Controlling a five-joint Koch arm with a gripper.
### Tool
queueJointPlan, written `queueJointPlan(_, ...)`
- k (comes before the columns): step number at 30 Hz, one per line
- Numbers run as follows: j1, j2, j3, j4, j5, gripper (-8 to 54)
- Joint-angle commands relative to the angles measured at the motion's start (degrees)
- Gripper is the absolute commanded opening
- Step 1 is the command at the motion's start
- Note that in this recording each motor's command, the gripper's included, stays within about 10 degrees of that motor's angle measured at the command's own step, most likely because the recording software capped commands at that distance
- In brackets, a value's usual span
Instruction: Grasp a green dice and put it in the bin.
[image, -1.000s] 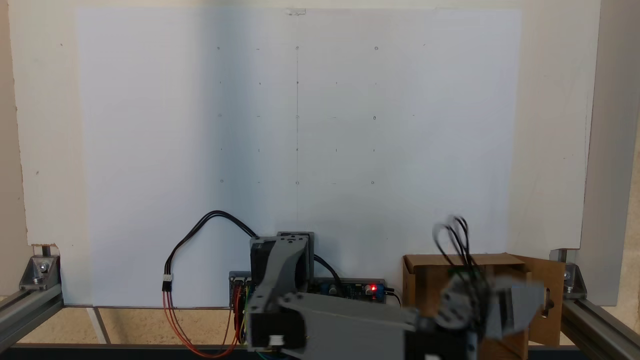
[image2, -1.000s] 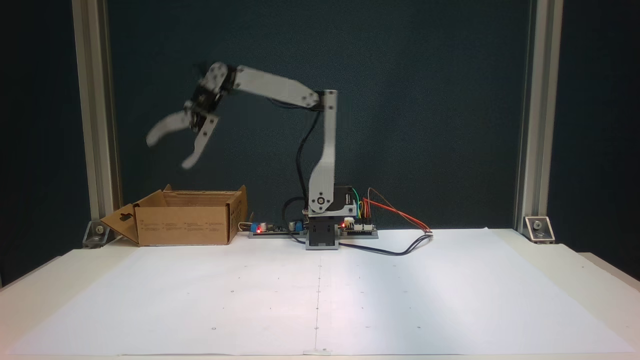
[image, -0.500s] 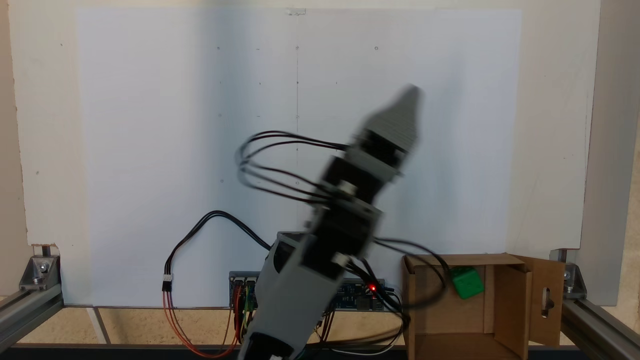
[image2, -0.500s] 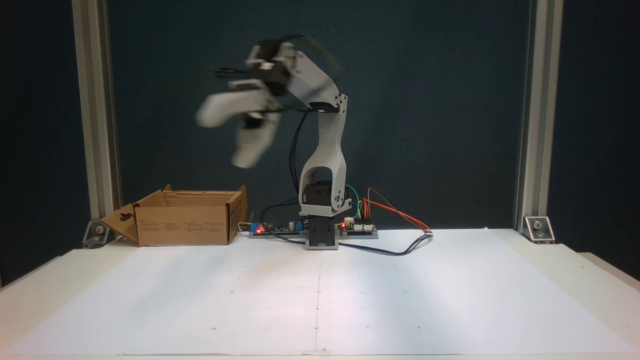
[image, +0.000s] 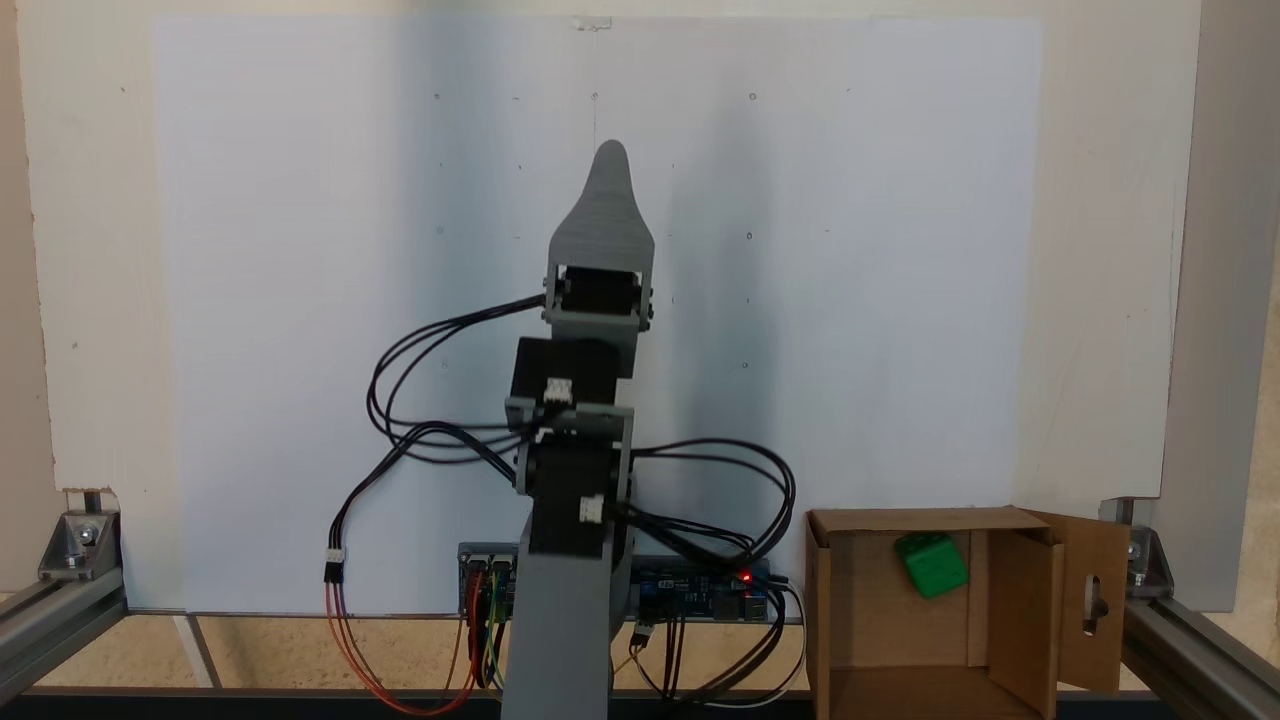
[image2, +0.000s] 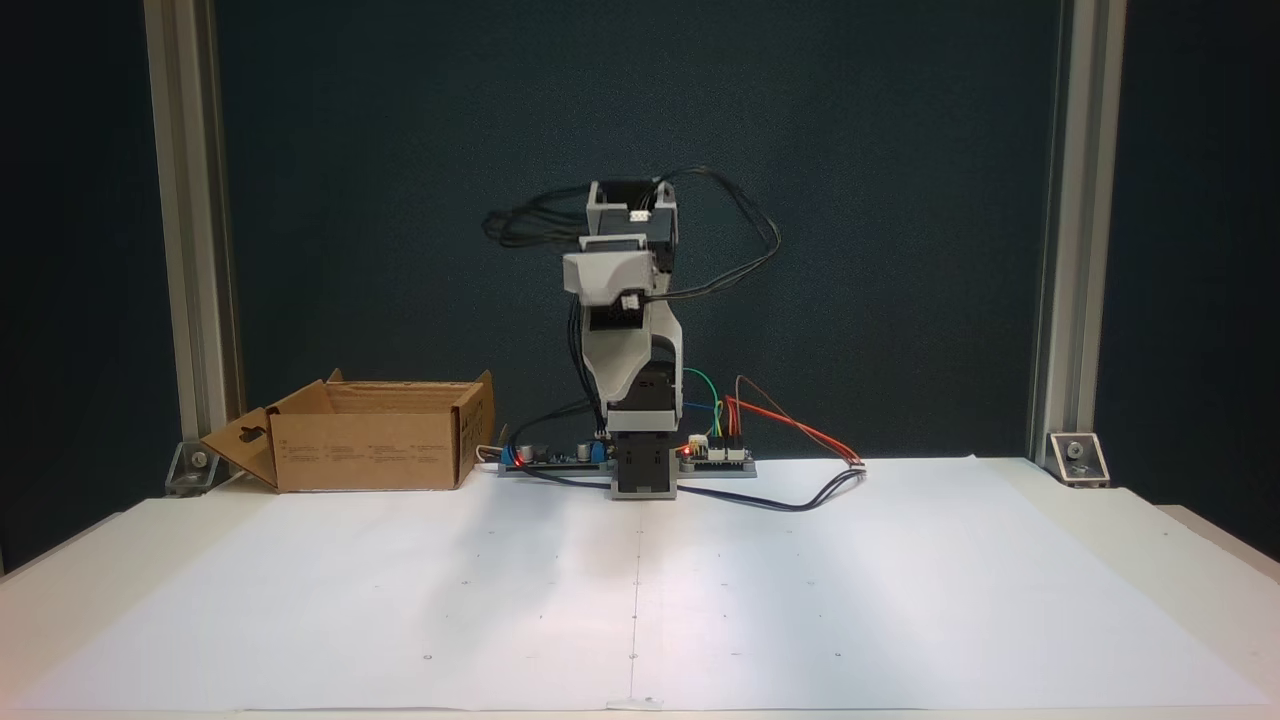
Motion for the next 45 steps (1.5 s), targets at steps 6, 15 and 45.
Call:
queueJointPlan(6,0.26,10.99,13.71,-21.95,2.37,45.8)
queueJointPlan(15,0.79,13.45,31.46,-43.75,2.2,45.8)
queueJointPlan(45,3.43,13.45,56.69,-93.16,0.88,44.0)
